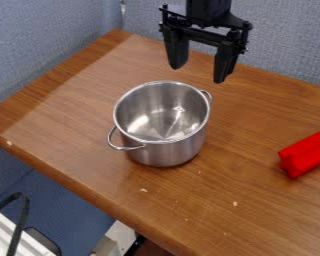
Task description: Put the red object in the metal pot
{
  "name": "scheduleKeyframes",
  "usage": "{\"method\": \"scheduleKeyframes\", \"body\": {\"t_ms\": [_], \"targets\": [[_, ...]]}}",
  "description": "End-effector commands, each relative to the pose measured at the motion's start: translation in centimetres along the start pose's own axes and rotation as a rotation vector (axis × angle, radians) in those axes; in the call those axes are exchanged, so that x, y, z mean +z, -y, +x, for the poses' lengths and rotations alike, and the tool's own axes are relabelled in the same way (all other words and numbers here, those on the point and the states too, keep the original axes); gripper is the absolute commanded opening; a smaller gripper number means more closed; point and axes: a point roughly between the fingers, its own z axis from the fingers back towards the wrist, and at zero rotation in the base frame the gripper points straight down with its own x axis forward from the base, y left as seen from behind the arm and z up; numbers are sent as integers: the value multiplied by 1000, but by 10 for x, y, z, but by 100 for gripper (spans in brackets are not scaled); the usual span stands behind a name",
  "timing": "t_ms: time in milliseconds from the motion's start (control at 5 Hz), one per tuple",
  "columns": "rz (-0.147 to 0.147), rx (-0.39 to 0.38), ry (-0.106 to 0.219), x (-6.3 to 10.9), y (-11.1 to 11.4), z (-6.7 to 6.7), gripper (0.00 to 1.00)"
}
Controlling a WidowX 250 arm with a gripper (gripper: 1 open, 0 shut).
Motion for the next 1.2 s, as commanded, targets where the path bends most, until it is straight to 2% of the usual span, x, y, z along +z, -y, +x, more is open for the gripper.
{"method": "scheduleKeyframes", "body": {"t_ms": [0, 200, 400, 600, 800, 1000], "targets": [[-1, -2, -17, -5, 2, -1, 100], [54, -81, 19, -4, 32, 1, 100], [51, -139, 31, -8, 68, 7, 100], [45, -207, 42, -12, 93, 7, 100], [60, -254, 60, -17, 111, 11, 100], [84, -278, 59, -23, 124, 13, 100]]}}
